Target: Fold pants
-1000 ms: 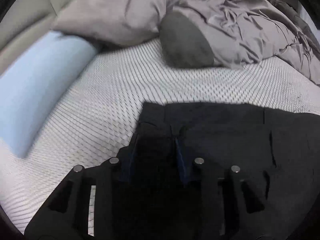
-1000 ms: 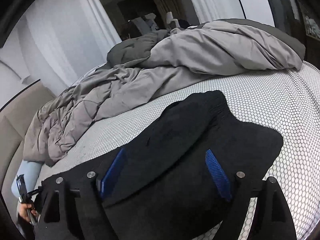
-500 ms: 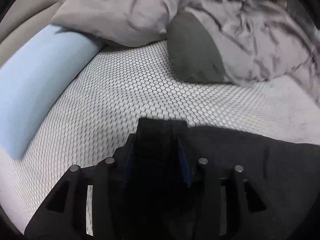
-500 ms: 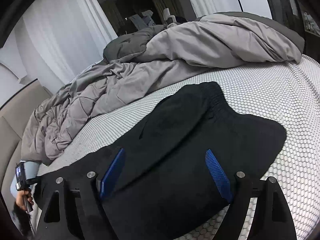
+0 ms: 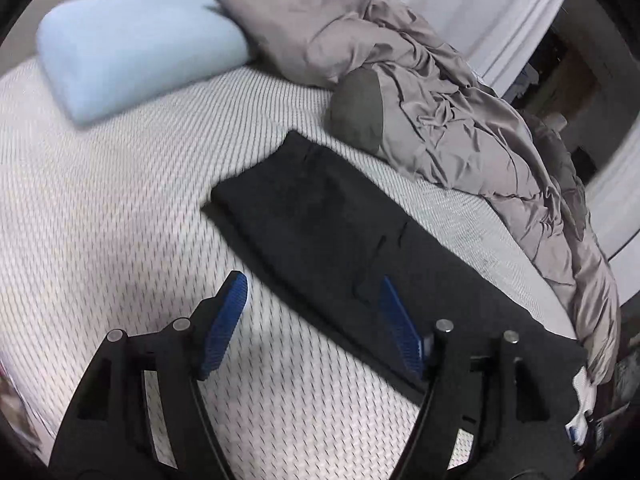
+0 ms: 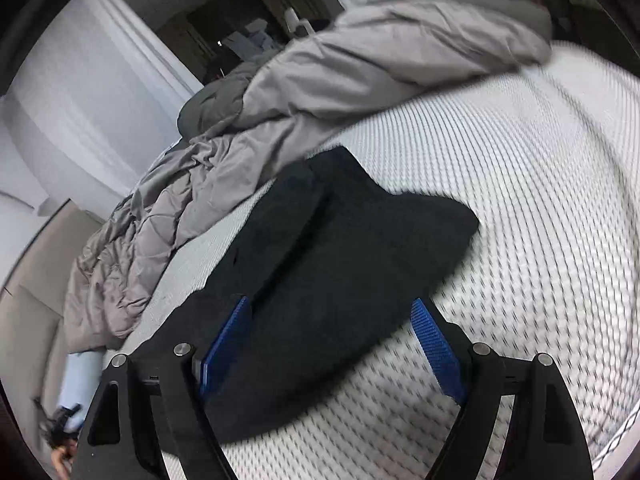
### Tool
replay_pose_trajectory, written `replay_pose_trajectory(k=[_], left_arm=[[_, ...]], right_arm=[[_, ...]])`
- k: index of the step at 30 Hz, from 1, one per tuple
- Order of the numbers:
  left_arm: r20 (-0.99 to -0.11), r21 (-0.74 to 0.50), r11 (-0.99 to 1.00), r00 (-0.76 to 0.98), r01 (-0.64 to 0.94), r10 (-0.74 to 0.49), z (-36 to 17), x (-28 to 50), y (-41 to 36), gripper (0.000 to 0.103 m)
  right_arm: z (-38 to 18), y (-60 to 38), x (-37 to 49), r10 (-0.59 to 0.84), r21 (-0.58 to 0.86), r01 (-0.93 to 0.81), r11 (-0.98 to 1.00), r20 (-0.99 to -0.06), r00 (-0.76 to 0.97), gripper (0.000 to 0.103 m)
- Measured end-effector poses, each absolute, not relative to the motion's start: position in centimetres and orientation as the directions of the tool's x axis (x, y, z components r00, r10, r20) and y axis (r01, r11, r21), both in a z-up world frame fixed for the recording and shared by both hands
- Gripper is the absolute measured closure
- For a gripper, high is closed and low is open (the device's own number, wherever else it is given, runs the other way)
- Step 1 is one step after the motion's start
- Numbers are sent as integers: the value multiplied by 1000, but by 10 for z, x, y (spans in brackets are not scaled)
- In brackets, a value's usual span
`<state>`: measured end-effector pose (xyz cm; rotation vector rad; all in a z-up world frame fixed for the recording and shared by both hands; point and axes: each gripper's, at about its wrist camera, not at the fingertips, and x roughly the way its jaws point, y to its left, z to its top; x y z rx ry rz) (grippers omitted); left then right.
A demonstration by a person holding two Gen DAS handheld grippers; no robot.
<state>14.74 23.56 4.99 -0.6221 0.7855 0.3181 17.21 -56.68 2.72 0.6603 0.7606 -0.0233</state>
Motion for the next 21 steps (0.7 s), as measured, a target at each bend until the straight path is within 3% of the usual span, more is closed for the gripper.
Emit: replay_pose_trajectory(k=[3,6,10,13,14,15,17,21], left_arm=[[-756,-453,738,655,-500,-21,25,138,222,37],[-759,-490,715,648,-499,-68,0,149,214,37],[-756,-506,712,648,-488,-93,-27,169,206,37],[-755,-496,708,652,-503,-66,-37,176,203,37],[-753,-496,708,655,-502,-63,-38,176,202,37],[-751,-495,711,658,-500,-61,-39,179,203,37],[-747,-496,717,662,-490,-65,-39,180,204,37],[-742,-519,700,666,-491,-83,-41,180,209,37]], right_arm=[[9,-585,167,296,627,257,736,-639,710,19],[-16,-607,170,416,777,263,572,-551,723,19],[-33,-618,188,443,861,234,451,-444,779,22],[-37,-613,211,381,812,264,521,-498,779,45],[-41,-612,217,354,782,295,549,-538,765,69],[-44,-610,219,346,765,318,560,-564,750,76],[-31,-609,210,333,763,297,574,-549,767,87],[24,-604,156,225,691,241,682,-511,830,91]])
